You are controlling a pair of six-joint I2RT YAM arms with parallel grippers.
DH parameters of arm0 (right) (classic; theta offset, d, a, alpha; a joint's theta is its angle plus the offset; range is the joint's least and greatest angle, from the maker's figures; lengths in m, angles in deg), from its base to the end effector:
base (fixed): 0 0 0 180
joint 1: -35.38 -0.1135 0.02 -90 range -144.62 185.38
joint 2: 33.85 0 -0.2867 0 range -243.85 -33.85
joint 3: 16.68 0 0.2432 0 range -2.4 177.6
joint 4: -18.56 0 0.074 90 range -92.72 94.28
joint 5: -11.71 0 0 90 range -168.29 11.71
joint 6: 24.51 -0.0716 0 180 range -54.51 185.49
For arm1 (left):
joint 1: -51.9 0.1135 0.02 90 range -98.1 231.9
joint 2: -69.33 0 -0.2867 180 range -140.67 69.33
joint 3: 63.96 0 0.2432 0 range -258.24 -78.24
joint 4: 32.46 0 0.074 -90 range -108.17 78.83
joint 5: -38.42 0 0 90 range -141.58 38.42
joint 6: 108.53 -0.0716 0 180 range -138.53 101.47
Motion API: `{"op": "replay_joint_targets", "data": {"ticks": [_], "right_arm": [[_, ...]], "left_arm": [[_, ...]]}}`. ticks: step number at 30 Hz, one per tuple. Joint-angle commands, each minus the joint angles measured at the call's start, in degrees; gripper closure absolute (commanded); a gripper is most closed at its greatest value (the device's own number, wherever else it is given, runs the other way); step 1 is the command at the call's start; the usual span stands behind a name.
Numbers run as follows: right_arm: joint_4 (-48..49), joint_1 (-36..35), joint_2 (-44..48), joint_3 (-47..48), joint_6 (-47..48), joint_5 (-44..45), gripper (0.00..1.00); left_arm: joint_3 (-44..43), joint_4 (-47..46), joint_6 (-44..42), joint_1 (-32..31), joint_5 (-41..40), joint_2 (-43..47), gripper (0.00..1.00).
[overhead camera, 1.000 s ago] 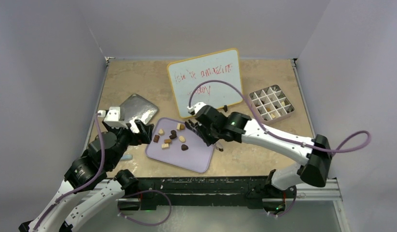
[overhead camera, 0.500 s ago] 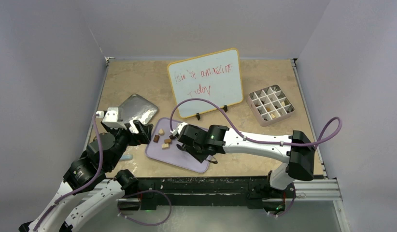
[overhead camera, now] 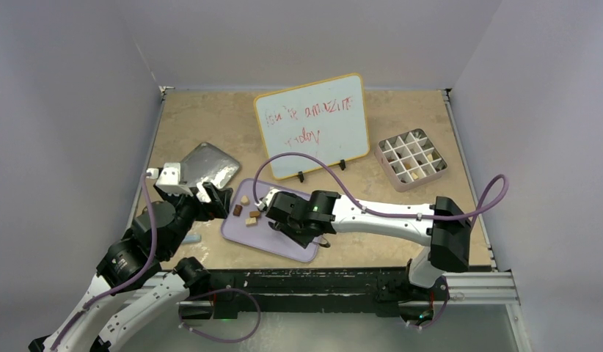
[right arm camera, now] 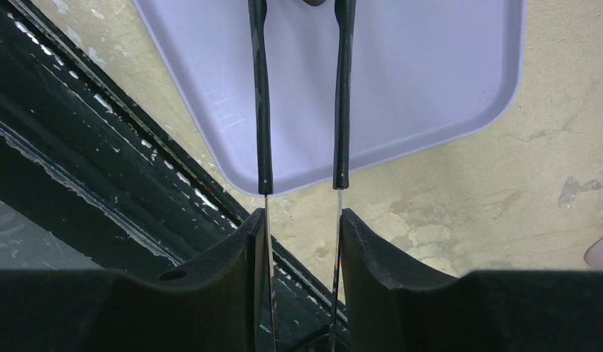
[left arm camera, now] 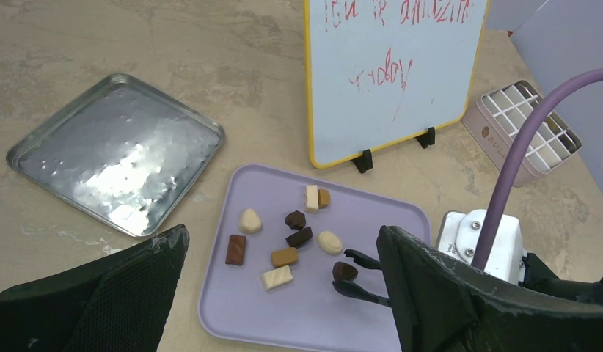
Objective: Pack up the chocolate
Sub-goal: Pick up the fake chocolate from the plate.
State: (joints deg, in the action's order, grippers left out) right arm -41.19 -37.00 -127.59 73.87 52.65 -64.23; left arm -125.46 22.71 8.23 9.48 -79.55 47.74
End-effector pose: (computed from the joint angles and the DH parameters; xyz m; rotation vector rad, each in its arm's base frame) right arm 0.1216 0.3253 0.2583 -1.2359 2.3175 0.1894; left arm 0.0761 -0.0240 0.3389 -0.0936 1.8220 -0.4096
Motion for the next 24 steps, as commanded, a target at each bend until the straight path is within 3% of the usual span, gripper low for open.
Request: {"op": "replay_joint_targets", "data": {"ticks": [1,24], "right_arm": [[-1.8,-0.3,-1.0,3.1,1.2,1.5,0.59],[-3.5,-0.3,-4.4,4.6,1.2,2.4,0.69]], "left_arm": [[0.0,-1.7,-0.7,0.0,-0.5,-0.4,0.01],[-0.1,-1.7,-0.8,0.0,-0.6,1.5,0.01]]}}
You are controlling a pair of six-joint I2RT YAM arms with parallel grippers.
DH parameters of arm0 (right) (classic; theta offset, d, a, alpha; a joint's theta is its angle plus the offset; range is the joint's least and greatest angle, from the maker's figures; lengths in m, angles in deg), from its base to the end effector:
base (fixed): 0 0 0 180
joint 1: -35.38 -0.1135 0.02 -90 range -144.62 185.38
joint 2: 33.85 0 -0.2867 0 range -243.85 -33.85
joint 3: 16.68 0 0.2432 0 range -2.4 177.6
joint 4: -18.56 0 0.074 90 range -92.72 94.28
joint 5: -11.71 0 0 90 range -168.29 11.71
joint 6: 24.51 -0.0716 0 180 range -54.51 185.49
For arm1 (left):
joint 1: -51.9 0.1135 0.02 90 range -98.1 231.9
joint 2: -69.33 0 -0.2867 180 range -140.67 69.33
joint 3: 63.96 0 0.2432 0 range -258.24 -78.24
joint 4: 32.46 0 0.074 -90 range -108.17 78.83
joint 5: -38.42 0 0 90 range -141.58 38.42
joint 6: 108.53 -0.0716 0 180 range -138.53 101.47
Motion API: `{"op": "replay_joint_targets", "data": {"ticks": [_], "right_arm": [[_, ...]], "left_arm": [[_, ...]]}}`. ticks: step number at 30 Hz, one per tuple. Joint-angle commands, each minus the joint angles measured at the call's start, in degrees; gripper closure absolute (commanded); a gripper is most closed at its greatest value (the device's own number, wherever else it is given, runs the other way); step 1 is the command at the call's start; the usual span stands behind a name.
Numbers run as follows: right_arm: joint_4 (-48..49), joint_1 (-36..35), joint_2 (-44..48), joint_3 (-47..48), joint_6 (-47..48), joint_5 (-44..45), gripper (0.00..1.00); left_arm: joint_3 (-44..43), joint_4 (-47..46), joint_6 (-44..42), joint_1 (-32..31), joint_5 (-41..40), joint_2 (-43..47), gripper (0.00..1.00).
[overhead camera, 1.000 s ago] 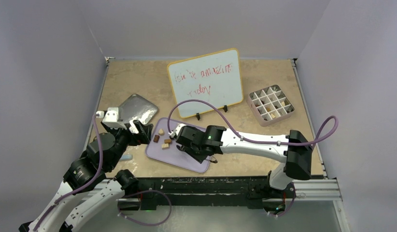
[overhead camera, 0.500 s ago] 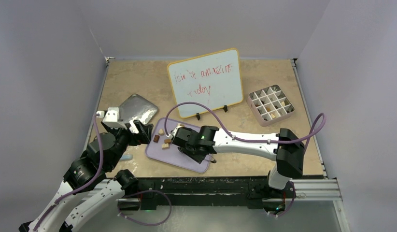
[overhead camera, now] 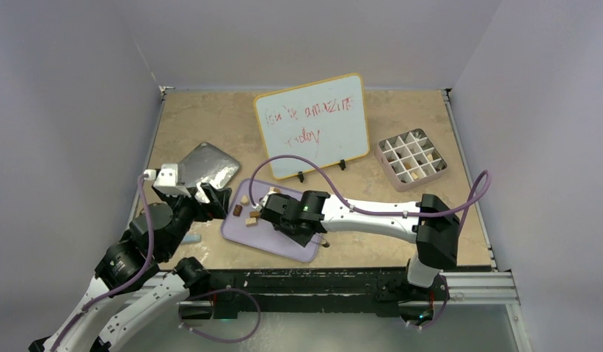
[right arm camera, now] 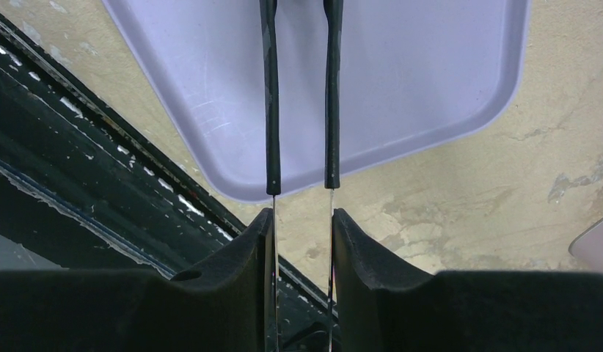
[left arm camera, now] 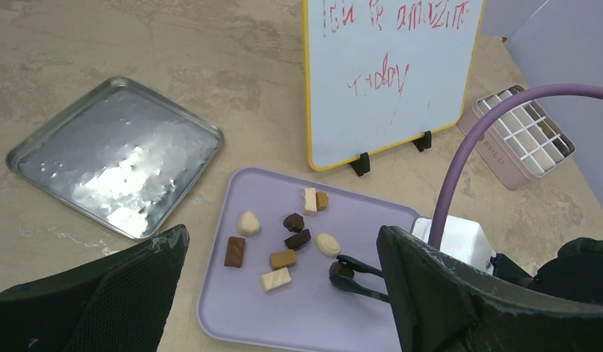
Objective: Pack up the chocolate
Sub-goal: Pick up the fake chocolate from the plate.
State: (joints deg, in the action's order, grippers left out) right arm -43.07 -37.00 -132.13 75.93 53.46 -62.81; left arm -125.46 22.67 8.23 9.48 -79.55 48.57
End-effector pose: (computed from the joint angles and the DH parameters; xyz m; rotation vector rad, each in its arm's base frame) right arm 0.1267 0.3359 0.2413 -1.2783 2.3434 0.0912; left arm 0.0737 -0.0218 0.3397 -0.0982 1.8090 -0.4187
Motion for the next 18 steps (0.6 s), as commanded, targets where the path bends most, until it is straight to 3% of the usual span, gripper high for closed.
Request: {"op": "replay_joint_targets", "data": {"ticks": [1,18], "right_arm": [[-1.6,-0.3,0.4,2.5,0.3,0.9,0.7],[-3.4,-0.3,5.0,1.4,-1.5,1.0,0.79]], "left_arm": [[0.0,-1.7,-0.7,0.0,-0.7,0.6,0.01],[0.0,-1.6,-0.7,0.0,-0.8,0.3,0.01]]}}
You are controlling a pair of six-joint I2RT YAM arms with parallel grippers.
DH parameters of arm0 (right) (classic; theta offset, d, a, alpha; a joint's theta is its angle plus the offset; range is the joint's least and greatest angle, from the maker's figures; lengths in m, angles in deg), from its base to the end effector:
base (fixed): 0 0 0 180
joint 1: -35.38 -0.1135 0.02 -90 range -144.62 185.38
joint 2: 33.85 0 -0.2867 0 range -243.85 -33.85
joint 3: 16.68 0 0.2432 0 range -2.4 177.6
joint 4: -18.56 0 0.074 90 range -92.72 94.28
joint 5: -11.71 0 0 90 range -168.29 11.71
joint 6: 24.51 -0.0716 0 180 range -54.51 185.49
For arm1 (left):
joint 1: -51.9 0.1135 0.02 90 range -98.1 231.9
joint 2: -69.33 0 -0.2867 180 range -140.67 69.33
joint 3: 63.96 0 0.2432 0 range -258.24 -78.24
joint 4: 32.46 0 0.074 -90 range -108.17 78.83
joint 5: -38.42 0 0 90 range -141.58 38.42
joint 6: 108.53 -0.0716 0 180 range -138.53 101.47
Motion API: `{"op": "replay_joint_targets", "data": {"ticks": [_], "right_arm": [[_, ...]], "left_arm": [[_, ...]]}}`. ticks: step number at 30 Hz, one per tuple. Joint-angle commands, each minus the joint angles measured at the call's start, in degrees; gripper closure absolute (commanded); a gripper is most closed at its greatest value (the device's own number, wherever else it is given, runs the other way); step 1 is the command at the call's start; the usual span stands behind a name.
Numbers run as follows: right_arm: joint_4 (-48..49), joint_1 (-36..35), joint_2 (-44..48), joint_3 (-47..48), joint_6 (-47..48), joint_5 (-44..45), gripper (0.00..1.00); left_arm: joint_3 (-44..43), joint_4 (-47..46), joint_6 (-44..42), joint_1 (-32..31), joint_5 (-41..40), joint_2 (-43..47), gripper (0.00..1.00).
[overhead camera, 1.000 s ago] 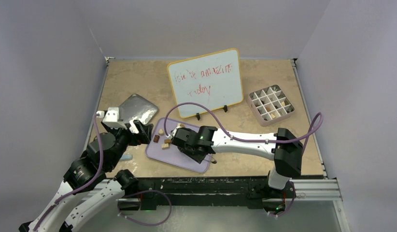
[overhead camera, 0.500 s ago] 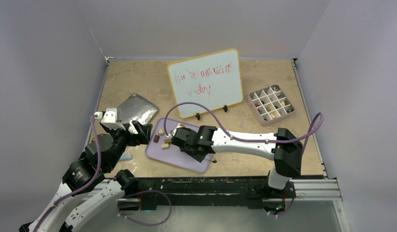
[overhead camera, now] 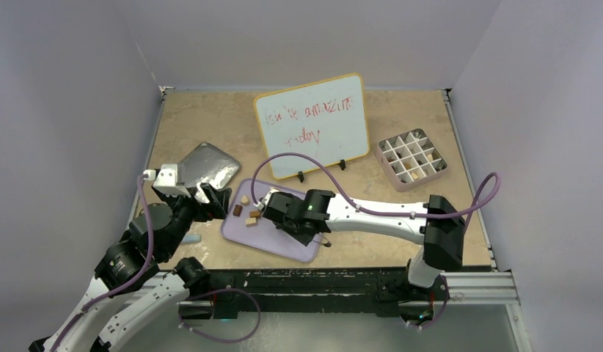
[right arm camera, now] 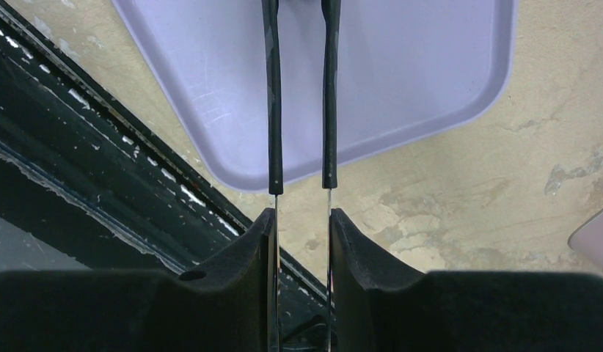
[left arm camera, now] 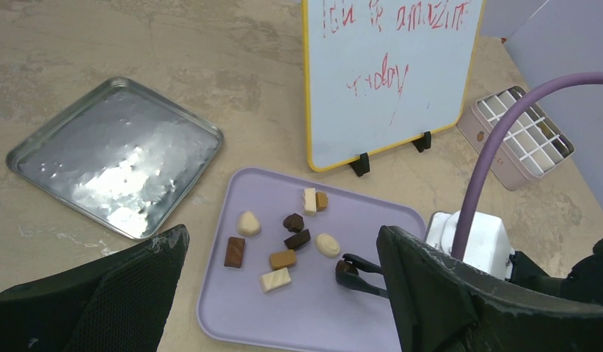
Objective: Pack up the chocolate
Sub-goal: Pick up the fake chocolate from the plate.
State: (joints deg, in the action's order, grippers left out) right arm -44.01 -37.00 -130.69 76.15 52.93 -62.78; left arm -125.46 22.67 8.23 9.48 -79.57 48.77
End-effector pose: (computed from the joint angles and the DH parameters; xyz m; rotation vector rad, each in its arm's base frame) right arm 0.1253 0.3312 0.2499 -1.2607 2.3421 0.1050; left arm 0.0731 -0.0213 0.3399 -0.0995 1.8059 -0.4205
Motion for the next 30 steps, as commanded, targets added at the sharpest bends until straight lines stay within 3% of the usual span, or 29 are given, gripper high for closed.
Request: {"op": "replay_joint_targets", "data": {"ticks": [1,18,23,30], "right_arm": [[-2.7,-0.3,3.7,1.2,-1.0,1.0,0.79],[-7.9,2.2,8.0,1.6,-5.4,6.1,0.81],[-11.3,8.4,9.9,2.5,-7.7,9.6,0.81],[-13.2,24.2,14.5,2.4,-7.4,14.8,0.81]], "left_arm": [[0.0,-1.6,-0.7,0.0,-0.8,-0.1,0.01],[-0.1,-1.6,-0.8,-0.1,-0.5,-0.5,0.01],[-0.1,-1.6,-0.8,0.0,-0.5,-0.5,0.01],[-0.1,-1.6,-0.8,0.0,-0.4,-0.1,0.01]]}}
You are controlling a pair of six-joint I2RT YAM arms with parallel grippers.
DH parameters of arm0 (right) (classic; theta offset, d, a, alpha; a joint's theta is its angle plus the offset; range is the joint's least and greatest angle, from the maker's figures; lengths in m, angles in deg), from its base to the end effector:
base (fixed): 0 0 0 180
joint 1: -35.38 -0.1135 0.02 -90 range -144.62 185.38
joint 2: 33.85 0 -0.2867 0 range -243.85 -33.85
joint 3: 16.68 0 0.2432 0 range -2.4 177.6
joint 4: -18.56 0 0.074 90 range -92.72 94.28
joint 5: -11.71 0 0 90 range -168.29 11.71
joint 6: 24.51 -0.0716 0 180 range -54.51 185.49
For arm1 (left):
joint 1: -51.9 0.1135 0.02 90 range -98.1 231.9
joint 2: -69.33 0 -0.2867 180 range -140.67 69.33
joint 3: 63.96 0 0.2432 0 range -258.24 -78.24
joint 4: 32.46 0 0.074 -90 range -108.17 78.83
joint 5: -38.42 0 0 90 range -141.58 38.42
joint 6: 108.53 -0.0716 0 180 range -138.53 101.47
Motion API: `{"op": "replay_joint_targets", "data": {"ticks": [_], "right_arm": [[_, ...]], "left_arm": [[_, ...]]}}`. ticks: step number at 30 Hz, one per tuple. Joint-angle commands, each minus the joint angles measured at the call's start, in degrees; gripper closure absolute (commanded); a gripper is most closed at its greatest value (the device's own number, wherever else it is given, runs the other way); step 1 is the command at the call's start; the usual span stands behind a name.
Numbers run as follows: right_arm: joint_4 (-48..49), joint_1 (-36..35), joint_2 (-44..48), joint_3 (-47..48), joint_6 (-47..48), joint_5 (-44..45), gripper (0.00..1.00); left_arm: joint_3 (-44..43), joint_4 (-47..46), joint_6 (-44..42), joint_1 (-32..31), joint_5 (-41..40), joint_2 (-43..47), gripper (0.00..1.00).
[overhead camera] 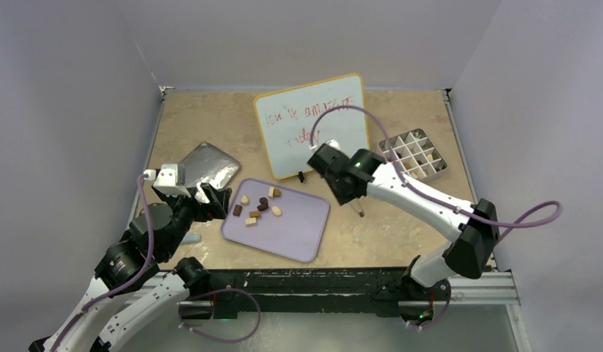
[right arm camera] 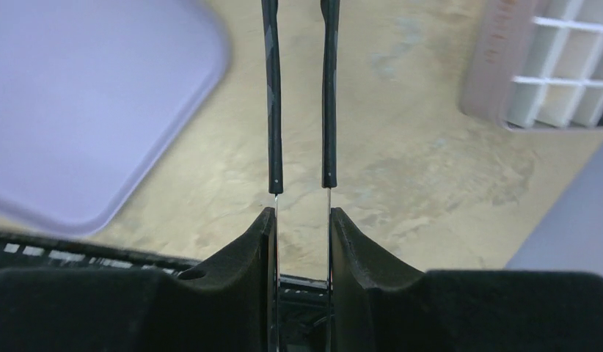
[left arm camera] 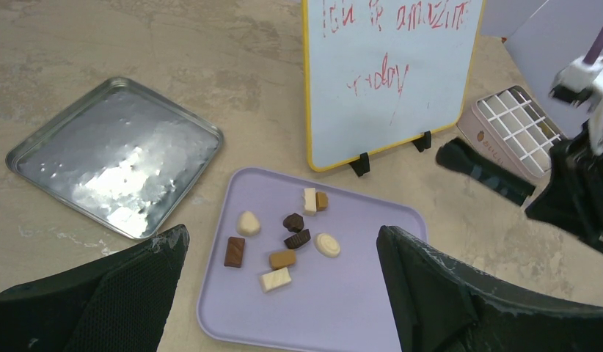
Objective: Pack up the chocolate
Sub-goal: Pick up the fake chocolate from the plate, then place the fake chocolate in the packing box.
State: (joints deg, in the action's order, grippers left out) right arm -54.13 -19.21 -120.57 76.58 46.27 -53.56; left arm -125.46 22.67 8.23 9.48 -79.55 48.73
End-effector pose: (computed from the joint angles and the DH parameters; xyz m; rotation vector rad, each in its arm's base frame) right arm 0.1991 0.2283 0.3003 -0.6630 2.4685 -0.1238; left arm 0.0732 -0.0214 0.3399 -0.0990 1.8066 -0.4204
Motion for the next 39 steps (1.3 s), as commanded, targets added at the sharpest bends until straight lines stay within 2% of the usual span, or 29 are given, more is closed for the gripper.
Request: {"op": "replay_joint_targets", "data": {"ticks": [1,14,20,27,39], "right_arm": [[-2.5,8.3,5.0,1.8,-0.1,6.2,0.8],[8.0,34.3,5.0,0.9,7.5,4.7,0.79],[12.6,40.9,3.2,0.8,8.7,1.3,0.78],[15.9,46.0,0.5,-0.8,9.3,-0.3,0.78],[17.3,47.8,-2.4,-3.5,7.9,0.2,0.74]], "left_arm": [[-0.1,-1.6,-0.8,0.0,-0.4,-0.1,0.01],[-0.1,-1.7,-0.9,0.0,-0.3,-0.2,0.01],[-0.1,-1.7,-1.0,0.0,-0.2,-0.2,0.01],[-0.1,-1.8,-1.0,-0.1,0.0,0.2,0.01],[0.0,-1.8,-1.1,0.0,0.1,0.0,0.01]]}}
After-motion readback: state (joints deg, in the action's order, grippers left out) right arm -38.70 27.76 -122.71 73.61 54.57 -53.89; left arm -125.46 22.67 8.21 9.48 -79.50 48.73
